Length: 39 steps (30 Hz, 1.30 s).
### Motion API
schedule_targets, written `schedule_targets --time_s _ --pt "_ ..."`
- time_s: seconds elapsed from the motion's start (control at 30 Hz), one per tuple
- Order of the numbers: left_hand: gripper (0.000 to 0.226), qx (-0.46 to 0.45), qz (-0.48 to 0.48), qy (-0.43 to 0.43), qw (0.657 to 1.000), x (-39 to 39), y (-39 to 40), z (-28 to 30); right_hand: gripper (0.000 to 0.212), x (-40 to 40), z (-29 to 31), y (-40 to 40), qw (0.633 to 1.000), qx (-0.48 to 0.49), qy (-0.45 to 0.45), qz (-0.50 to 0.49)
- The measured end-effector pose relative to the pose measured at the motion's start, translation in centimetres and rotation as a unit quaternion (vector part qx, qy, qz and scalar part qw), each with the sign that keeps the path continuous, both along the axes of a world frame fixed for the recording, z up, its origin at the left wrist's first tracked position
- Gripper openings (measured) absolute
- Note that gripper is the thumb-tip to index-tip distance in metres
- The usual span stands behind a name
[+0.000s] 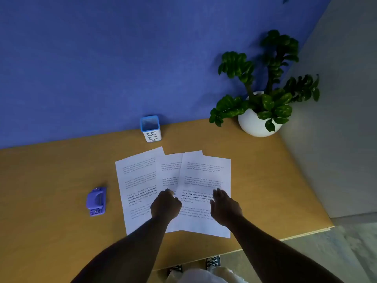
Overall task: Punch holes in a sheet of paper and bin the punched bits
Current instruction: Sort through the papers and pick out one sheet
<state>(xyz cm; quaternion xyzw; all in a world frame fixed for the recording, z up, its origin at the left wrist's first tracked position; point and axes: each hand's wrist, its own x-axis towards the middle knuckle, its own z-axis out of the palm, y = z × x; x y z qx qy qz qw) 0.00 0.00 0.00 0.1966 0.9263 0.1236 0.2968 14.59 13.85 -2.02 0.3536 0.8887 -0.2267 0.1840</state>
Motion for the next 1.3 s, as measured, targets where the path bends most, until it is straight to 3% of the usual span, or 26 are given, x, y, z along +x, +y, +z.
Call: schedule_targets --time_s 0.37,0.47,0.6,0.87,1.1,1.3 --pt "0.050 0.012 0.084 -0.117 0.989 0.1 0.7 -1.9 0.061 0.3 -1.1 0.2 0.992 -0.054 -0.098 0.053" --pt "0.044 0.030 0.110 -0.141 0.983 -0.1 0.7 -2.5 0.058 -0.1 -1.3 0.7 0.990 -0.059 -0.111 0.069" --pt "0.017 0.059 0.129 -0.149 0.979 0.2 0.8 -2.4 0.063 -0.3 -1.7 0.8 0.987 -0.058 -0.126 0.083" --pt "0.039 0.159 0.190 -0.212 0.945 0.5 1.6 -3.0 0.064 -0.4 -1.2 1.1 0.984 -0.062 -0.134 0.095" --pt "0.036 0.170 0.132 -0.187 0.958 1.0 2.3 -2.6 0.051 -0.3 -0.2 1.4 0.997 -0.014 -0.072 0.036" --pt "0.033 0.173 0.149 -0.174 0.958 0.0 2.0 -2.5 0.047 -1.2 0.4 1.4 0.982 -0.038 0.049 -0.181"
